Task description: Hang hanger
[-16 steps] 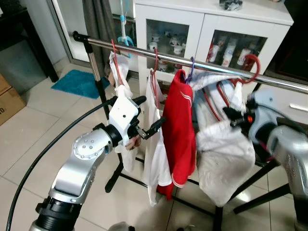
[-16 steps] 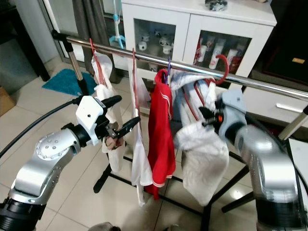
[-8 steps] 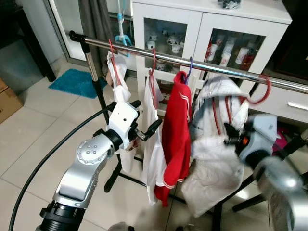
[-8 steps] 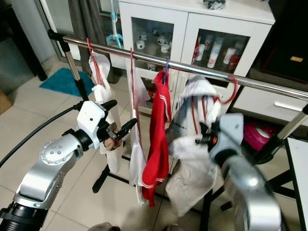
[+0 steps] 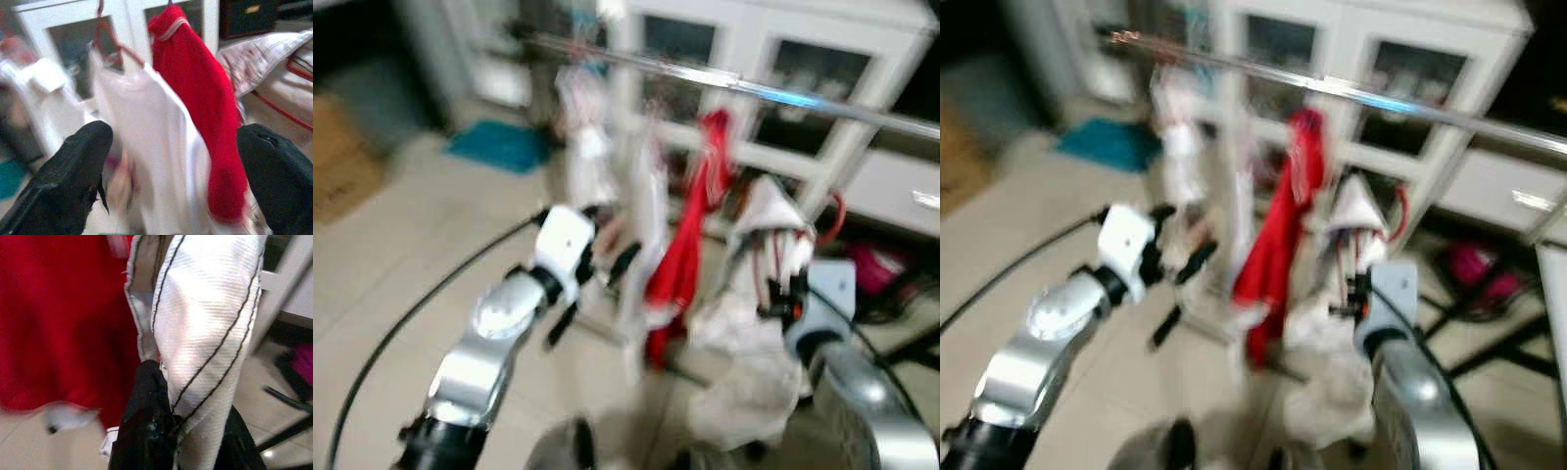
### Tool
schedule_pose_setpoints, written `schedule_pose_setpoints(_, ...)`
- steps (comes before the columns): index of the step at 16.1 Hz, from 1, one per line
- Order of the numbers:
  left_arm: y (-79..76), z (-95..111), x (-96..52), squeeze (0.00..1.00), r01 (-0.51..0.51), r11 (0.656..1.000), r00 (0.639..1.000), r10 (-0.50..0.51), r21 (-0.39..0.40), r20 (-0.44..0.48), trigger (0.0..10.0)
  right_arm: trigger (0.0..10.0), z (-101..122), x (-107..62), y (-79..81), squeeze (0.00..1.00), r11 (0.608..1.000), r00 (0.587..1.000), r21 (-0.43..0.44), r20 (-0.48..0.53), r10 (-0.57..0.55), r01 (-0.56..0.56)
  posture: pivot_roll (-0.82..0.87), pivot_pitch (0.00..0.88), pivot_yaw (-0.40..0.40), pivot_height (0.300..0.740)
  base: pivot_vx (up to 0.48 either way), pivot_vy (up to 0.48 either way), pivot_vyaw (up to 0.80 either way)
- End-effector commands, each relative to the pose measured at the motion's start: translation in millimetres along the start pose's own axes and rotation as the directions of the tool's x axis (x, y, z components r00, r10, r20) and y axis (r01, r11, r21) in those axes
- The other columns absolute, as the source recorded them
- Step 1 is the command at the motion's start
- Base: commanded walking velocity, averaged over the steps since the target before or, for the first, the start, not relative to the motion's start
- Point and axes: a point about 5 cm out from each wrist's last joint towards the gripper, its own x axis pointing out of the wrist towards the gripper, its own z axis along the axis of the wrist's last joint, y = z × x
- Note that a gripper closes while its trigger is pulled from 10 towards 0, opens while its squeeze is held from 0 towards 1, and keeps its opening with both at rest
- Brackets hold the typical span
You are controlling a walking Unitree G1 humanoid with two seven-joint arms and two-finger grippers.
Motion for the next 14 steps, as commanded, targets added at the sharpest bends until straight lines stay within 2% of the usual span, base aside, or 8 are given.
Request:
schedule_pose_setpoints(1,-0.1,-1,-1.2,0.0,-0.002,1.0,1.0,0.002,0.006,-0.013,10.0,0.0,14,-1.6,1.7,0.0,1.0,0.996,-0.003,0.084,0.004,-0.003,-0.04,0.049,0.001,0.74,-0.375,0.0,0.0)
schedule_pose_setpoints(10,0.4,4,1.0,0.0,0.005,1.0,1.0,-0.005,0.003,0.003,10.0,0.0,15,2.6,7.4,0.0,1.0,0.996,-0.012,0.09,0.024,-0.023,-0.03,0.038,-0.009,0.74,-0.345,0.0,0.0)
schedule_pose_setpoints(14,3.1,-1,0.4,0.0,-0.016,0.999,0.999,0.017,0.036,-0.033,10.0,0.0,18,2.4,14.7,0.0,0.994,0.989,-0.018,0.102,0.105,-0.104,-0.03,0.027,-0.011,0.74,0.0,0.0,0.0)
